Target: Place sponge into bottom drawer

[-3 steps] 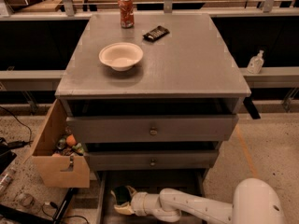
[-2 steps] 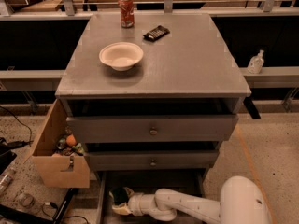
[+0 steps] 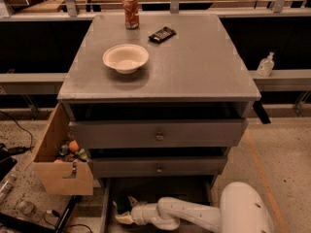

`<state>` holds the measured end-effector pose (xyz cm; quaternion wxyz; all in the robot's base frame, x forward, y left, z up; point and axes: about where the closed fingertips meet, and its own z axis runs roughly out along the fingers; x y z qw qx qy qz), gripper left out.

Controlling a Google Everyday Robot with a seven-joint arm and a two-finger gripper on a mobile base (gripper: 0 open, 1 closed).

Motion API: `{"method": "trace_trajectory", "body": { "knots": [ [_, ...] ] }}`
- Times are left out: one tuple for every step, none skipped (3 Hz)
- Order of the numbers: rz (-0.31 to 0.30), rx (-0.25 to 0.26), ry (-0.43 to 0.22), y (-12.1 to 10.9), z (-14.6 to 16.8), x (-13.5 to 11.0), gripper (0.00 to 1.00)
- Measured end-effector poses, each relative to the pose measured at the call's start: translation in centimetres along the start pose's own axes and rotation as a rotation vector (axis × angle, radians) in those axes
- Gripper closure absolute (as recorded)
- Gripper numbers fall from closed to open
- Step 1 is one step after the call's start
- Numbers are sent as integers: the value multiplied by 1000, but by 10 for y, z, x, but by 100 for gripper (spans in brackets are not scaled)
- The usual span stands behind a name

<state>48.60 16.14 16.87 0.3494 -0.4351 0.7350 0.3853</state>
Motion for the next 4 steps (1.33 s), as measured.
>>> {"method": "trace_trajectory", "body": {
  "knots": [
    [0, -2, 0, 1, 1, 0, 50],
    [1, -5, -1, 3, 2, 0, 27],
    [1, -9, -1, 5, 4, 0, 0],
    [1, -9, -1, 5, 4, -1, 0]
  ]
}}
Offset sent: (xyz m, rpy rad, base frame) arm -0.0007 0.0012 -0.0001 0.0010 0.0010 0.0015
